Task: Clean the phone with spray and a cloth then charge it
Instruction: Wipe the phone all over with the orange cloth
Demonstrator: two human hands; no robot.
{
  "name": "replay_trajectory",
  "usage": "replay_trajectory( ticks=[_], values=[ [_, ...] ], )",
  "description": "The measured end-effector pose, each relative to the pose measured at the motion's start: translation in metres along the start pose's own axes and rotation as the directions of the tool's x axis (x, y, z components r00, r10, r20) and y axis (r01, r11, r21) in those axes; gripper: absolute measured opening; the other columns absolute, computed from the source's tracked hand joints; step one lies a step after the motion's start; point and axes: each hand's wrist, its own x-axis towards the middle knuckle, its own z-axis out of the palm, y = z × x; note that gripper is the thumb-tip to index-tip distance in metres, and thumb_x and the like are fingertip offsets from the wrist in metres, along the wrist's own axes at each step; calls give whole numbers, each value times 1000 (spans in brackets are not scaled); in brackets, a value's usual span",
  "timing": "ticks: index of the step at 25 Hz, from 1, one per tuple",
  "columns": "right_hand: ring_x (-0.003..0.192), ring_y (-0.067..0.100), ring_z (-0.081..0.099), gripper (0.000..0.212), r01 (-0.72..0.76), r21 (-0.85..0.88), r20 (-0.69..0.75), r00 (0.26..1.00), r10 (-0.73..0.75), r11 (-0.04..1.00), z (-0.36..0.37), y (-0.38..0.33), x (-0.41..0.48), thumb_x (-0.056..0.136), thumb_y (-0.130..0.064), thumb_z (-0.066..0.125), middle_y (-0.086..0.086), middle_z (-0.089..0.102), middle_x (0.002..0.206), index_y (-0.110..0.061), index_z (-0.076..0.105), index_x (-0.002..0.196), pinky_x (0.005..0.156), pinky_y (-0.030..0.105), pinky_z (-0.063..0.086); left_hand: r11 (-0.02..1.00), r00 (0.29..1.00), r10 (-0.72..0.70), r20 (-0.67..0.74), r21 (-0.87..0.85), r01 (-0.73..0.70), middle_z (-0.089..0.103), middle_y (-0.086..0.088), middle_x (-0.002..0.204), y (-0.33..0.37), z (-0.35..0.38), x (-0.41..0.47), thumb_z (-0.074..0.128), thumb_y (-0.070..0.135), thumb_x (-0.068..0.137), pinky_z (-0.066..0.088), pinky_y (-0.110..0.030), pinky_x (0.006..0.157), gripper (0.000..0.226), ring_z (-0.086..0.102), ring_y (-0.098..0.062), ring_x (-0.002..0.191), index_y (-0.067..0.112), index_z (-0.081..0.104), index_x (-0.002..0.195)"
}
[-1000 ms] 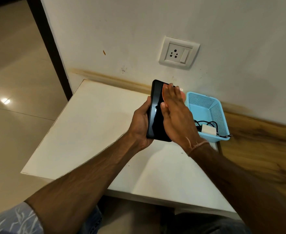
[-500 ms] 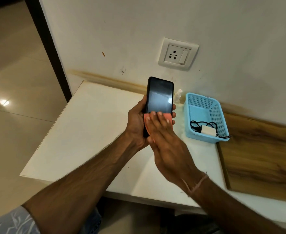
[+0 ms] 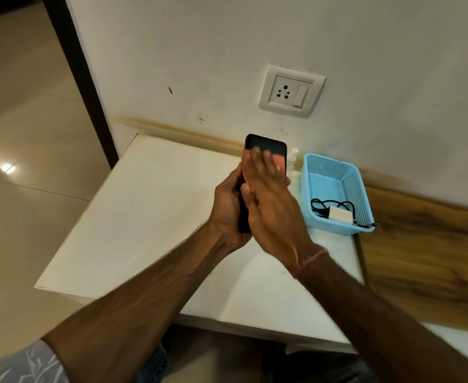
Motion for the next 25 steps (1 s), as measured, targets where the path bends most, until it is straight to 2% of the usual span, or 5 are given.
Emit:
replay_trajectory(
  ticks=[2, 7, 13, 18, 25],
  values=[
    [149, 12, -2, 50, 61, -20, 36, 998, -60, 998, 8, -5, -41, 105, -28, 25, -3, 6, 161, -15, 16, 153, 122, 40, 10, 999, 999, -33, 40, -7, 34, 51, -19, 137, 7, -2, 0, 35, 56, 99, 48, -41, 94, 74, 60, -30, 107, 0, 42, 146],
    [148, 11, 5, 54, 116, -180, 66, 992, -106, 977, 17, 4, -97, 102, -36, 22, -2, 15, 160, -14, 20, 151, 121, 33, 11, 997, 998, -56, 33, -50, 57, 56, -21, 129, 8, -3, -1, 38, 57, 96, 50, -44, 93, 70, 61, -33, 101, 0, 58, 132],
    [148, 12, -12, 55, -45, -162, -36, 999, 39, 986, -9, 26, -21, 105, -34, 20, 0, -4, 162, -17, 3, 154, 122, 37, -5, 1000, 999, 17, -50, -3, -17, 72, -13, 113, 8, -2, 2, 40, 51, 100, 60, -38, 82, 55, 72, -27, 96, 12, 71, 122],
    [147, 17, -16, 55, -143, -188, -27, 990, 141, 972, -15, 29, 43, 105, -32, 17, 4, -10, 162, -16, -3, 154, 120, 38, -10, 997, 989, 51, -136, 65, -42, 72, -11, 115, 0, 0, 3, 41, 49, 101, 51, -45, 97, 46, 68, -28, 101, 18, 70, 119],
    [149, 17, -3, 53, 9, -94, 42, 999, -5, 996, 23, -2, -75, 105, -36, 14, -2, 0, 162, -16, 8, 153, 121, 43, 6, 998, 999, -52, -13, 18, 52, 56, -21, 128, 11, 0, -3, 39, 55, 98, 48, -40, 96, 71, 58, -32, 106, -2, 51, 139]
  ],
)
